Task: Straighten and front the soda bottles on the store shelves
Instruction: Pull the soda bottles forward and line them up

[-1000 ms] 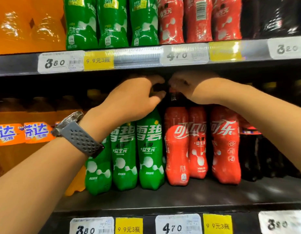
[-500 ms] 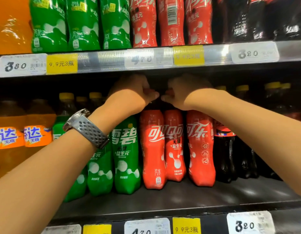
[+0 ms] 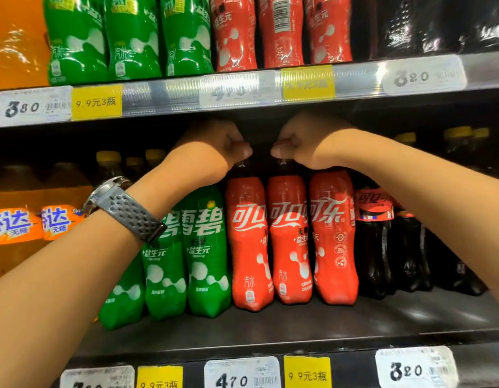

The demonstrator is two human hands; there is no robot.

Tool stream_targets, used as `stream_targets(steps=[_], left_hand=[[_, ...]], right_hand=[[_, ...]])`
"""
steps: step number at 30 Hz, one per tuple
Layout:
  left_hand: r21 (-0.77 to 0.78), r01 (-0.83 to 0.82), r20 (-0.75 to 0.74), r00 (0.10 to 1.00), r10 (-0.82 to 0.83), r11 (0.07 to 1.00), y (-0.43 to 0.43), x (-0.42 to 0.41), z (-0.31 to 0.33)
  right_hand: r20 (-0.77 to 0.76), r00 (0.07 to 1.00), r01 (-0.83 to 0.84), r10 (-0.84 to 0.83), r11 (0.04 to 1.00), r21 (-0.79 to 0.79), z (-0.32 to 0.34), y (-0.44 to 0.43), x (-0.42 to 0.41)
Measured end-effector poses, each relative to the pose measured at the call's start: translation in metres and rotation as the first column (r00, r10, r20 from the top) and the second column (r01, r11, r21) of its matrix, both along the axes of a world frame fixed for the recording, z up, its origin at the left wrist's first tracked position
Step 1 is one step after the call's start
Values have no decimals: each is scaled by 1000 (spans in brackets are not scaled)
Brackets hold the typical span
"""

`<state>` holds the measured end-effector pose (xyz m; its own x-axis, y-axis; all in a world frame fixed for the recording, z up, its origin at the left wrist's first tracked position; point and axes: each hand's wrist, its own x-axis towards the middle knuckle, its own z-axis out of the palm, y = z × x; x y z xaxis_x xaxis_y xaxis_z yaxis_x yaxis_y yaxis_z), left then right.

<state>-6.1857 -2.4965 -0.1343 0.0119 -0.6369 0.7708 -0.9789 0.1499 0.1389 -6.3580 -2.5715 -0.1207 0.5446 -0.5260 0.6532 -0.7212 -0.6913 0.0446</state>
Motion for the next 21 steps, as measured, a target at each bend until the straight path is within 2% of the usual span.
stream_targets(steps=[9, 13, 21], left_hand=[[37, 69, -64, 996, -66, 997, 1, -1, -1], [48, 61, -69, 996, -58, 997, 1, -1, -2], [-48, -6, -32, 999, 5, 999, 2, -1, -8]], right_hand=[[40, 998, -42, 41, 999, 30, 1, 1, -7], [59, 997, -51, 51, 999, -7, -1, 0, -8], [101, 991, -78, 84, 995, -69, -4, -2, -13]])
